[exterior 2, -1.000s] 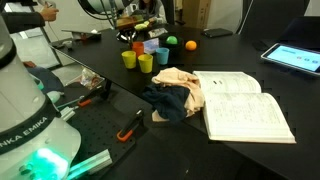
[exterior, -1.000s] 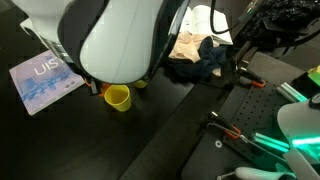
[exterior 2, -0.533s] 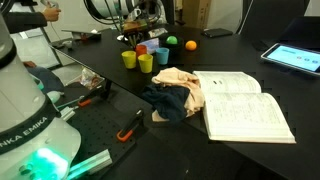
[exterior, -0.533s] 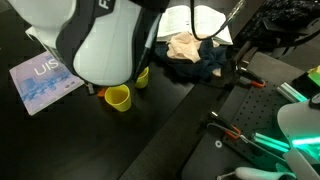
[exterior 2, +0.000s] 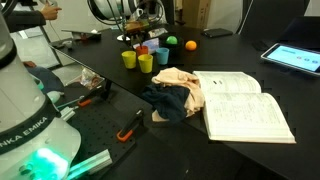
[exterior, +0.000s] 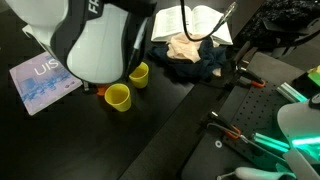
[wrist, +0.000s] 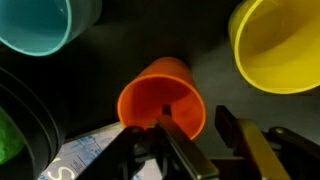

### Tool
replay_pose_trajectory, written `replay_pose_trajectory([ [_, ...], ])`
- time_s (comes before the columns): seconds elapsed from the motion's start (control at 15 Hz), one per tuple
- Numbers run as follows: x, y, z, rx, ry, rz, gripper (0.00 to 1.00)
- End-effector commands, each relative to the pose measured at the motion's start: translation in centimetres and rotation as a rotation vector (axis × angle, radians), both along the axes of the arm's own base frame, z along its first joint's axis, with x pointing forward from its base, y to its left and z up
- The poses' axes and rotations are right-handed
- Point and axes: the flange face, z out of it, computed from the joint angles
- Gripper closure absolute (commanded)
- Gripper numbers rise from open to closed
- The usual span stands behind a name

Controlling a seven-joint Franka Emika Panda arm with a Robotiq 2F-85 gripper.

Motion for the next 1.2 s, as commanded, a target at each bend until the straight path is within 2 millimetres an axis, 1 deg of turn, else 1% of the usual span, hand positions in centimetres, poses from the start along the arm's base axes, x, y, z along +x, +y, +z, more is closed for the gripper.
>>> replay_pose_trajectory([
  [0.0, 0.9, 0.6, 0.5, -0.007, -0.022, -0.001, 0.18],
  [0.07, 1.0, 0.6, 0.7, -0.006, -0.026, -0.003, 0.12],
  [0.13, 1.1, 0.5, 0.9, -0.006, -0.029, -0.005, 0.03],
  [0.2, 1.2, 0.5, 1.3, -0.006, -0.034, -0.007, 0.00],
  [0.27, 1.4, 0.4, 1.6, -0.005, -0.037, -0.011, 0.00],
  [0.47, 2.2, -0.1, 3.5, -0.003, -0.060, -0.029, 0.00],
  [0.73, 2.4, -1.7, 6.7, -0.033, -0.066, -0.076, 0.00],
  [0.87, 1.8, -2.2, 8.6, -0.045, -0.052, -0.099, 0.00],
  [1.0, 0.9, -2.7, 10.6, -0.048, -0.046, -0.115, 0.00],
  [1.13, -0.1, -3.1, 12.2, -0.052, -0.043, -0.131, 0.00],
])
